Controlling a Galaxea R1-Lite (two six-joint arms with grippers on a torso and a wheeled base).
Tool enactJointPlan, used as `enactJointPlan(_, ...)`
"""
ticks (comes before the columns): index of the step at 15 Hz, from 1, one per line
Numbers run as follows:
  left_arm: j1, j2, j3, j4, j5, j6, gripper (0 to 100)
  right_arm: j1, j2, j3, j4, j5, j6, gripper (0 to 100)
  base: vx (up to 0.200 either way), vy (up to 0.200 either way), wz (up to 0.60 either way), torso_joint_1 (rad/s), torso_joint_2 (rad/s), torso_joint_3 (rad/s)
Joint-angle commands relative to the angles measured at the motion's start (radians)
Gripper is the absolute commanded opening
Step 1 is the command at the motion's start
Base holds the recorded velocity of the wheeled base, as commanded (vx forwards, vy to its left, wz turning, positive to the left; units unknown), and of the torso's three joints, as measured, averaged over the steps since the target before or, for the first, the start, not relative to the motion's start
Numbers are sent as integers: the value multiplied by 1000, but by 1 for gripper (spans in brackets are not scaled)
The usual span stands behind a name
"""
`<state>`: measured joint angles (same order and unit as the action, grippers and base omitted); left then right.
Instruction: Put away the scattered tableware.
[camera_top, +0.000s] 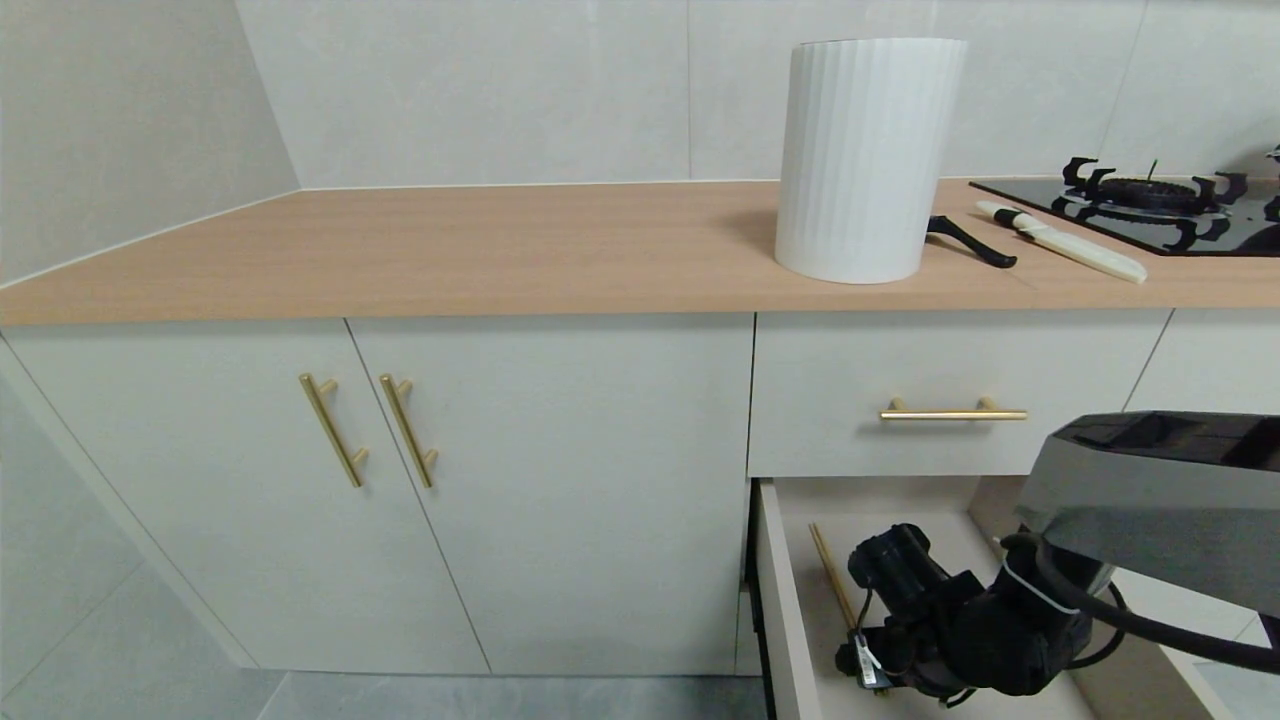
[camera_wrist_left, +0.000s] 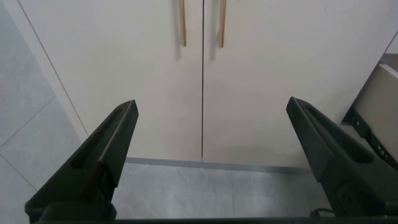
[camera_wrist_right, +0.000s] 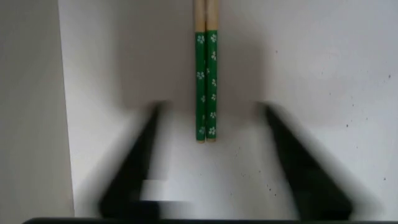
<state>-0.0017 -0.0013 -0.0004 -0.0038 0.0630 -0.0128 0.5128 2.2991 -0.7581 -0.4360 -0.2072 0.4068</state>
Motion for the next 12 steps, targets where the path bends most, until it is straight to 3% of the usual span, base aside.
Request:
enactJointPlan(1,0,1,0,-1,1,0,100,1,-63,17,2,0,12,100,0,0,0,0,0,0)
enactJointPlan(3,0,1,0,-1,0,-1,100,0,-257,79,17,11,7,100,0,0,0,0,0,0)
enactJointPlan(5,0,1,0,-1,0,0,100,-14,-481,126,123,25,-8,100,0,0,0,0,0,0)
enactJointPlan(8,0,1,0,-1,0,0,100,-111,-750,56,350,45,-54,100,0,0,0,0,0,0)
enactJointPlan(12,0,1,0,-1,0,0,100,-238,-915,-1,419,66,-117,100,0,0,0,0,0,0)
